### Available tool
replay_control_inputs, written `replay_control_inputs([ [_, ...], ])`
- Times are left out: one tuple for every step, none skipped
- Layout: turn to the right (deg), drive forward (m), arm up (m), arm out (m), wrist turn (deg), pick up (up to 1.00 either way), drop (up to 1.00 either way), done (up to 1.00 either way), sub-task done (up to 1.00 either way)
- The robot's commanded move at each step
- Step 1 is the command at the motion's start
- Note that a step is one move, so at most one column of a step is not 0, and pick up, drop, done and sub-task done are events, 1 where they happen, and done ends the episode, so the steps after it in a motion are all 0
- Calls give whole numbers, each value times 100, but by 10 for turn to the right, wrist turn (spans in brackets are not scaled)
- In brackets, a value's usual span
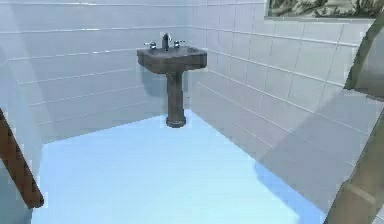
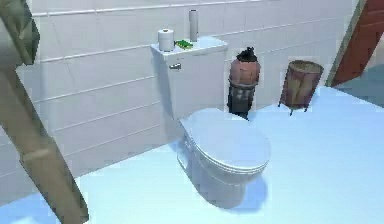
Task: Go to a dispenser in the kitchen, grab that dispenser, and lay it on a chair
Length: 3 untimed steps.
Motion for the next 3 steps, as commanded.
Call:
replay_control_inputs([
  [450,0,0,0,0,0,0,0,0],
  [450,0,0,0,0,0,0,0,0],
  [450,0,0,0,0,0,0,0,0],
])
